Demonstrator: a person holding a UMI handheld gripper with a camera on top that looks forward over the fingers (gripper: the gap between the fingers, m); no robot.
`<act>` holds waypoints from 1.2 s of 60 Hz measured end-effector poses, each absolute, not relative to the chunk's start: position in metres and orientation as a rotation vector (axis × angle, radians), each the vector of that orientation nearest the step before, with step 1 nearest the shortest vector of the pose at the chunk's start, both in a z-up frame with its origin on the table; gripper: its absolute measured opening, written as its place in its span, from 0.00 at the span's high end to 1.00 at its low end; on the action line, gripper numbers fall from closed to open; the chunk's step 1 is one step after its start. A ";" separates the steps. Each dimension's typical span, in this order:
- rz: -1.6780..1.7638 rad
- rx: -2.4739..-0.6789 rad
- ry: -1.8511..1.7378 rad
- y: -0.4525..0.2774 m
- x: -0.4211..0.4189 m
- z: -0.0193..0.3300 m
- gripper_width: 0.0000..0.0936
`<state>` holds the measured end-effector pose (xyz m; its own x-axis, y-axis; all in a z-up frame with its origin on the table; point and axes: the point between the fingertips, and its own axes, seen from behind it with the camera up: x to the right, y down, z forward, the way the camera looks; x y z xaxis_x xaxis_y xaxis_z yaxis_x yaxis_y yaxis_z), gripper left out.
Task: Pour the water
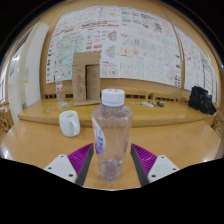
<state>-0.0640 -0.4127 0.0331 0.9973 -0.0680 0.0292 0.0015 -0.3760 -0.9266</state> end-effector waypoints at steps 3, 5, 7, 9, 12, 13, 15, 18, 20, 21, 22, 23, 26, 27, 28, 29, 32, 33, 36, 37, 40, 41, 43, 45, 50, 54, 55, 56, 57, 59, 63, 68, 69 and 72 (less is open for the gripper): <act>-0.082 -1.940 0.047 -0.403 -0.063 0.033 0.28; -0.089 -1.928 0.040 -0.397 -0.063 0.034 0.40; -0.092 -1.916 0.040 -0.394 -0.062 0.036 0.46; -0.100 -1.905 0.043 -0.391 -0.062 0.035 0.49; -0.108 -1.899 0.044 -0.390 -0.062 0.036 0.55; -0.116 -1.898 0.049 -0.390 -0.060 0.036 0.57; -0.134 -1.899 0.059 -0.390 -0.056 0.036 0.59; -0.163 -1.910 0.052 -0.390 -0.051 0.036 0.62; -0.195 -1.921 0.047 -0.390 -0.044 0.036 0.62; -0.215 -1.923 0.048 -0.389 -0.039 0.037 0.62; -0.237 -1.926 0.049 -0.388 -0.034 0.038 0.62; -0.262 -1.929 0.050 -0.386 -0.032 0.041 0.62; -0.349 -1.931 0.047 -0.383 -0.012 0.051 0.62; -0.385 -1.928 0.044 -0.381 -0.004 0.056 0.62; -0.423 -1.925 0.036 -0.380 0.004 0.061 0.62; -0.462 -1.922 0.024 -0.379 0.013 0.068 0.62; -0.575 -1.897 -0.012 -0.371 0.034 0.093 0.62; -0.613 -1.887 -0.028 -0.368 0.039 0.103 0.62; -0.737 -1.849 -0.082 -0.355 0.055 0.132 0.62; -0.781 -1.832 -0.105 -0.350 0.059 0.143 0.62; -0.901 -1.774 -0.185 -0.332 0.069 0.177 0.62; -0.941 -1.752 -0.208 -0.326 0.065 0.188 0.62; -1.010 -1.705 -0.266 -0.311 0.063 0.209 0.62; -1.074 -1.654 -0.332 -0.296 0.057 0.228 0.62; -1.228 -1.508 -0.560 -0.258 0.030 0.272 0.62; -1.353 -1.360 -0.764 -0.228 -0.003 0.287 0.62; -1.384 -1.320 -0.814 -0.223 -0.013 0.290 0.62; -1.412 -1.281 -0.866 -0.217 -0.023 0.292 0.62; -1.438 -1.241 -0.916 -0.211 -0.033 0.294 0.62; -1.476 -1.158 -1.007 -0.201 -0.053 0.296 0.62; -1.536 -1.000 -1.186 -0.182 -0.091 0.281 0.62; -1.593 -0.864 -1.374 -0.166 -0.130 0.257 0.62; -1.604 -0.844 -1.405 -0.164 -0.135 0.251 0.62; -1.614 -0.776 -1.501 -0.157 -0.144 0.228 0.62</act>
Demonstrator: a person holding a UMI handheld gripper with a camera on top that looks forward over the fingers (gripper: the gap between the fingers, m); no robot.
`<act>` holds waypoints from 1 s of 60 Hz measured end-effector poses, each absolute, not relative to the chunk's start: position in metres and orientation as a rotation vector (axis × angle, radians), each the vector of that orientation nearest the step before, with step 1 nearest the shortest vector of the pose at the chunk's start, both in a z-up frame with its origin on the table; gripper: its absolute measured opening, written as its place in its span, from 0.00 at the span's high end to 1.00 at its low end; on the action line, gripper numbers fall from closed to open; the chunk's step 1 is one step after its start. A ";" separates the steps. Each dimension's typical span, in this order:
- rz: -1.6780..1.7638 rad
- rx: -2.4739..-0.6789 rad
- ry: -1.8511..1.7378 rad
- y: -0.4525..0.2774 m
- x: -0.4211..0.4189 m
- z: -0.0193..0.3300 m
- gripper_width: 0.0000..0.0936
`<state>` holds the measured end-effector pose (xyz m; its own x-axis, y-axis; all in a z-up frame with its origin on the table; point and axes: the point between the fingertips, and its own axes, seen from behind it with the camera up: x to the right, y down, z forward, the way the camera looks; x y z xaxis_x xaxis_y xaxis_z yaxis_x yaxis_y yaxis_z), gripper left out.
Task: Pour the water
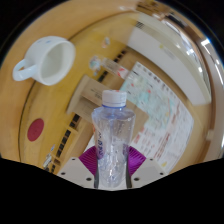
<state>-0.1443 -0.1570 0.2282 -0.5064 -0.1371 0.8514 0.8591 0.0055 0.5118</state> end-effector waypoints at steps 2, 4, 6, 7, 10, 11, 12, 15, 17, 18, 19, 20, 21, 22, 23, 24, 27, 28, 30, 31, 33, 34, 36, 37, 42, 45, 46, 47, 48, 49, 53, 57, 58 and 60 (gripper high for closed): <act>-1.626 -0.734 -1.560 -0.154 -0.156 0.216 0.62; -1.630 -0.683 -1.620 -0.151 -0.165 0.202 0.62; -1.642 -0.630 -1.665 -0.151 -0.172 0.190 0.62; -1.647 -0.603 -1.688 -0.151 -0.176 0.185 0.62; -1.649 -0.541 -1.745 -0.151 -0.187 0.172 0.62; -1.652 -0.528 -1.758 -0.151 -0.189 0.170 0.62; -1.655 -0.520 -1.769 -0.150 -0.190 0.167 0.62; -1.653 -0.532 -1.782 -0.149 -0.190 0.160 0.62; -1.643 -0.551 -1.779 -0.150 -0.187 0.159 0.62; -1.641 -0.560 -1.776 -0.150 -0.186 0.160 0.62; -1.638 -0.567 -1.771 -0.150 -0.185 0.160 0.62; -1.633 -0.572 -1.765 -0.150 -0.185 0.162 0.62; -1.624 -0.575 -1.760 -0.151 -0.186 0.163 0.62; -1.614 -0.578 -1.755 -0.152 -0.186 0.165 0.62; -1.604 -0.578 -1.747 -0.152 -0.187 0.167 0.62; -1.594 -0.580 -1.739 -0.153 -0.188 0.170 0.62; -1.553 -0.597 -1.703 -0.156 -0.190 0.184 0.62; -1.536 -0.609 -1.685 -0.157 -0.190 0.190 0.62; -1.492 -0.644 -1.640 -0.158 -0.190 0.203 0.62; -1.467 -0.667 -1.614 -0.159 -0.189 0.210 0.62; -1.417 -0.715 -1.550 -0.160 -0.188 0.226 0.62; -1.379 -0.742 -1.515 -0.161 -0.188 0.235 0.62; -1.273 -0.803 -1.437 -0.163 -0.189 0.257 0.62; -1.221 -0.833 -1.395 -0.164 -0.190 0.267 0.62; -1.007 -0.983 -1.186 -0.168 -0.181 0.313 0.62; -0.846 -1.059 -1.064 -0.167 -0.172 0.341 0.62; -0.802 -1.084 -1.025 -0.167 -0.169 0.348 0.62; -0.758 -1.107 -0.990 -0.166 -0.166 0.354 0.62; -0.713 -1.129 -0.955 -0.166 -0.162 0.360 0.62; -0.668 -1.149 -0.917 -0.165 -0.159 0.366 0.62; -0.480 -1.248 -0.785 -0.162 -0.143 0.375 0.62; -0.297 -1.366 -0.678 -0.155 -0.129 0.366 0.62; -0.250 -1.395 -0.649 -0.152 -0.126 0.363 0.62; -0.180 -1.450 -0.571 -0.149 -0.131 0.341 0.62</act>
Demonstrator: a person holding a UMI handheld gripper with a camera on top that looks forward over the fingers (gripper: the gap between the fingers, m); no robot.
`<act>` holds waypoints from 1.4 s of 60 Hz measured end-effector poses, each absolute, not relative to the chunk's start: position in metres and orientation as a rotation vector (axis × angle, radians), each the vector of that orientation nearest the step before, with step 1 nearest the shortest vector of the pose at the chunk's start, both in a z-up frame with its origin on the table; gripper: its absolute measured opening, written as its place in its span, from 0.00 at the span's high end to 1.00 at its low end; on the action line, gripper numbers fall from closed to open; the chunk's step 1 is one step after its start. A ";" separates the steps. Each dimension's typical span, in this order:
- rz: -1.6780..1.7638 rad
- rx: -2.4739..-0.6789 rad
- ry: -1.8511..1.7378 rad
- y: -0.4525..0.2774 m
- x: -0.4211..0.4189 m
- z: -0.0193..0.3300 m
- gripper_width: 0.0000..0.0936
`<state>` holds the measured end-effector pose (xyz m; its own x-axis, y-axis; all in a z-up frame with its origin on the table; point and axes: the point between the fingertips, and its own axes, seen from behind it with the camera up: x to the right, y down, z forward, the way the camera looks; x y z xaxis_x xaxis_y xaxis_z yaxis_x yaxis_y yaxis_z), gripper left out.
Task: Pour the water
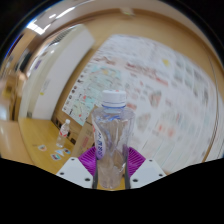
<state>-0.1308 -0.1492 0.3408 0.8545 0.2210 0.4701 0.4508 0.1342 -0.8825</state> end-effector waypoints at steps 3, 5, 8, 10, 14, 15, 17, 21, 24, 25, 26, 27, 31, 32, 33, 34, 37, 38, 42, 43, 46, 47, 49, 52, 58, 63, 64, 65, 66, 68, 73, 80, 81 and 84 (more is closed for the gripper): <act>-0.060 -1.547 -0.499 -0.138 -0.108 0.322 0.62; -0.007 -1.599 -0.457 -0.132 -0.097 0.304 0.62; 0.028 -1.656 -0.402 -0.126 -0.093 0.269 0.62; 0.042 -1.694 -0.376 -0.121 -0.093 0.248 0.62; 0.074 -1.756 -0.365 -0.107 -0.075 0.209 0.62; 0.078 -1.769 -0.362 -0.105 -0.073 0.200 0.62; 0.082 -1.794 -0.350 -0.106 -0.076 0.183 0.62; 0.096 -1.827 -0.341 -0.100 -0.074 0.152 0.62; 0.105 -1.846 -0.340 -0.098 -0.075 0.135 0.62; 0.105 -1.851 -0.338 -0.098 -0.075 0.129 0.62; 0.108 -1.856 -0.336 -0.097 -0.075 0.124 0.62; 0.108 -1.864 -0.332 -0.099 -0.075 0.120 0.62; 0.108 -1.893 -0.318 -0.099 -0.072 0.100 0.62; 0.108 -1.902 -0.315 -0.099 -0.070 0.094 0.61; 0.105 -1.902 -0.311 -0.101 -0.068 0.091 0.61; 0.115 -1.865 -0.301 -0.098 -0.068 0.097 0.61; 0.118 -1.862 -0.282 -0.099 -0.064 0.095 0.61; 0.129 -1.872 -0.269 -0.101 -0.063 0.094 0.61; 0.144 -1.874 -0.231 -0.101 -0.060 0.095 0.59; 0.142 -1.874 -0.232 -0.099 -0.059 0.094 0.57; 0.128 -1.881 -0.245 -0.100 -0.061 0.095 0.51; 0.123 -1.884 -0.250 -0.100 -0.061 0.095 0.49; 0.112 -1.897 -0.256 -0.101 -0.062 0.093 0.45; 0.108 -1.943 -0.245 -0.101 -0.060 0.089 0.33; 0.134 -2.009 -0.145 -0.117 -0.053 0.097 0.10; 0.103 -2.024 -0.098 -0.145 -0.047 0.116 0.09; 0.095 -2.026 -0.095 -0.153 -0.047 0.120 0.09; 0.088 -2.028 -0.090 -0.161 -0.046 0.124 0.09; 0.081 -2.030 -0.084 -0.170 -0.046 0.128 0.09; 0.064 -2.032 -0.074 -0.189 -0.045 0.137 0.09; 0.027 -2.043 -0.059 -0.244 -0.049 0.161 0.09; -0.014 -2.065 -0.040 -0.331 -0.058 0.178 0.09; -0.019 -2.070 -0.039 -0.343 -0.060 0.179 0.09; -0.036 -2.078 -0.039 -0.379 -0.065 0.184 0.10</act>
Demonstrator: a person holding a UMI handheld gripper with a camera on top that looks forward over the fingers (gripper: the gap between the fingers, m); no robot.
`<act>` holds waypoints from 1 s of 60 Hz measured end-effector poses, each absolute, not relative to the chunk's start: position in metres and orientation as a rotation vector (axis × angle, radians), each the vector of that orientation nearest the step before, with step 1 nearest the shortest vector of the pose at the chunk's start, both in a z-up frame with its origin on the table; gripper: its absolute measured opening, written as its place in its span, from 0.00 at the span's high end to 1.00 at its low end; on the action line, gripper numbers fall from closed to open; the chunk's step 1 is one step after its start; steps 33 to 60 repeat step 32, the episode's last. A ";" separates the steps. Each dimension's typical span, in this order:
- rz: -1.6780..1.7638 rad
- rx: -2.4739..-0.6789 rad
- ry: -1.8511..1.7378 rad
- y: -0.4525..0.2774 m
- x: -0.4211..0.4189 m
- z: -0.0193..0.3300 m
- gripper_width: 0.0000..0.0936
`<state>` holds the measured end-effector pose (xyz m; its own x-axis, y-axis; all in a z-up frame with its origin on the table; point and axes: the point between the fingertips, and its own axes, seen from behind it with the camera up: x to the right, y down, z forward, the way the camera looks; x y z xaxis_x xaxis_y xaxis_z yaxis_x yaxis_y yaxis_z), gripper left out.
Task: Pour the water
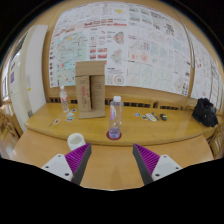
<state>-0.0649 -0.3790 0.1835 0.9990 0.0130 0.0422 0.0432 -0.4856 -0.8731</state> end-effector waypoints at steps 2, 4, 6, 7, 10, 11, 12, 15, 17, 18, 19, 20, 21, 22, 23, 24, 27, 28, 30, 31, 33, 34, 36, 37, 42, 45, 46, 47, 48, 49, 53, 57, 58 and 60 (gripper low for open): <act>-0.047 -2.077 -0.047 -0.401 -0.068 0.187 0.09; -0.060 -2.079 -0.047 -0.423 -0.072 0.189 0.09; -0.072 -2.078 -0.050 -0.443 -0.076 0.191 0.09; -0.078 -2.078 -0.052 -0.452 -0.078 0.191 0.09; -0.093 -2.078 -0.053 -0.476 -0.081 0.193 0.09; -0.097 -2.079 -0.050 -0.483 -0.083 0.192 0.09; -0.100 -2.079 -0.047 -0.490 -0.084 0.192 0.09; -0.099 -2.082 -0.043 -0.508 -0.089 0.193 0.09; -0.097 -2.087 -0.038 -0.516 -0.092 0.192 0.09; -0.094 -2.092 -0.034 -0.521 -0.093 0.191 0.09; -0.088 -2.097 -0.030 -0.524 -0.094 0.190 0.09; -0.086 -2.099 -0.027 -0.528 -0.096 0.190 0.09; -0.086 -2.098 -0.025 -0.530 -0.096 0.190 0.09; -0.089 -2.094 -0.026 -0.532 -0.096 0.190 0.09; -0.093 -2.089 -0.027 -0.534 -0.096 0.190 0.09; -0.097 -2.083 -0.028 -0.536 -0.096 0.191 0.09; -0.102 -2.076 -0.027 -0.541 -0.097 0.193 0.09; -0.103 -2.074 -0.026 -0.542 -0.098 0.194 0.09; -0.103 -2.066 -0.023 -0.544 -0.099 0.195 0.09; -0.103 -2.063 -0.022 -0.544 -0.099 0.196 0.09; -0.105 -2.059 -0.020 -0.544 -0.099 0.197 0.09; -0.105 -2.059 -0.020 -0.544 -0.099 0.197 0.09; -0.105 -2.059 -0.020 -0.544 -0.099 0.197 0.09; -0.105 -2.059 -0.020 -0.544 -0.099 0.197 0.09; -0.105 -2.059 -0.020 -0.544 -0.099 0.197 0.09; -0.105 -2.059 -0.020 -0.544 -0.099 0.197 0.09; -0.105 -2.059 -0.020 -0.544 -0.099 0.197 0.09; -0.105 -2.059 -0.020 -0.544 -0.099 0.197 0.09; -0.105 -2.059 -0.020 -0.544 -0.099 0.197 0.09; -0.105 -2.059 -0.020 -0.544 -0.099 0.197 0.09; -0.105 -2.059 -0.020 -0.544 -0.099 0.197 0.09; -0.105 -2.059 -0.020 -0.544 -0.099 0.197 0.09; -0.105 -2.059 -0.020 -0.544 -0.099 0.197 0.09; -0.105 -2.059 -0.020 -0.544 -0.099 0.197 0.09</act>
